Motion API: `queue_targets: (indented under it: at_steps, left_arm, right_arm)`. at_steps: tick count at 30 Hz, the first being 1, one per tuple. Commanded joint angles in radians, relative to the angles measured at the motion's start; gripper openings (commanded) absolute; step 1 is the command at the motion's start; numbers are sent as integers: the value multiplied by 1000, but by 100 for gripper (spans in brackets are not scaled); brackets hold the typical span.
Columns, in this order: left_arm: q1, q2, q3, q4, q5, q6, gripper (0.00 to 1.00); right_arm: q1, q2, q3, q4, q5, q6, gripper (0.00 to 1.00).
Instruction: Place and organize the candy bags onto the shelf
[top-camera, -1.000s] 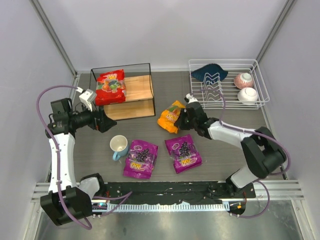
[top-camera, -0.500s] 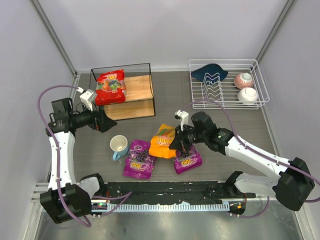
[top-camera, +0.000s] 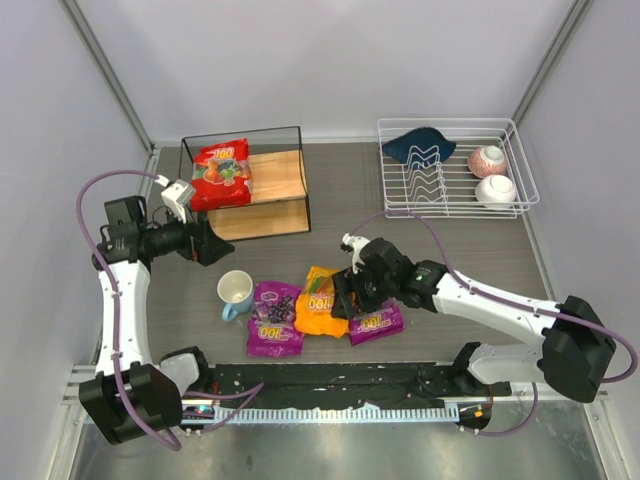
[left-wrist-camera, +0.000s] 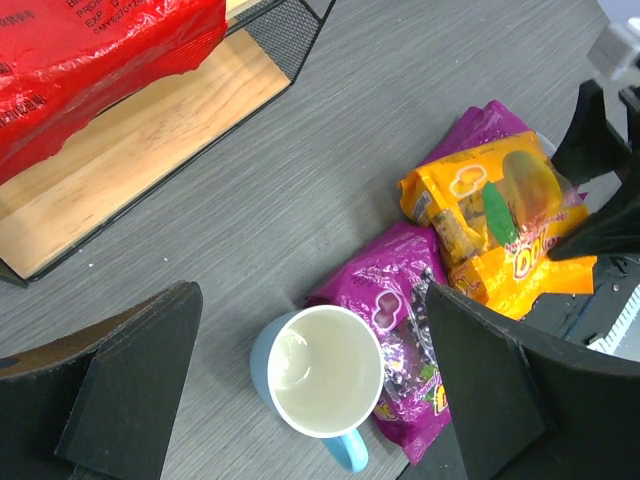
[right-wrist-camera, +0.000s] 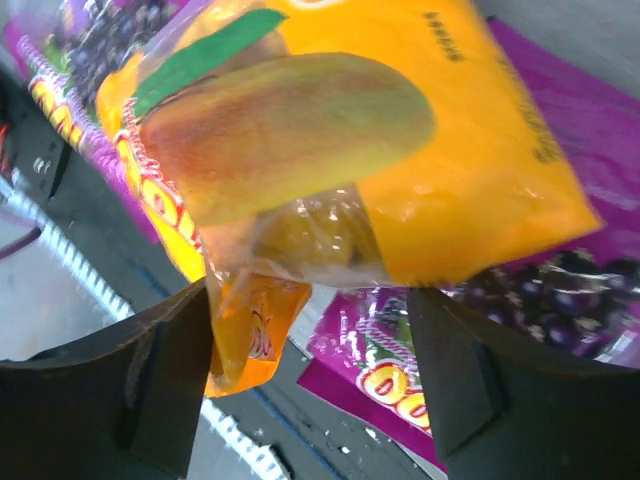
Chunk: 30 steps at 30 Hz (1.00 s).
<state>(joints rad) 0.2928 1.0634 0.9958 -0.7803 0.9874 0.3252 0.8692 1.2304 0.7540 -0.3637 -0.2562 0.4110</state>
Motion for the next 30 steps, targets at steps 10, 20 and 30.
queue_targets:
  at_steps: [10,20,30]
  left_arm:
    - [-3,24,7,-7,33,28,100]
    - [-1,44,14,-2,42,31,100]
    - [-1,52,12,-11,30,49,100]
  right_arm:
    - [-13,-101,133,-21,379,236,83]
    - [-15,50,160,35,362,287,86]
    - [-15,139,142,-7,437,267,66]
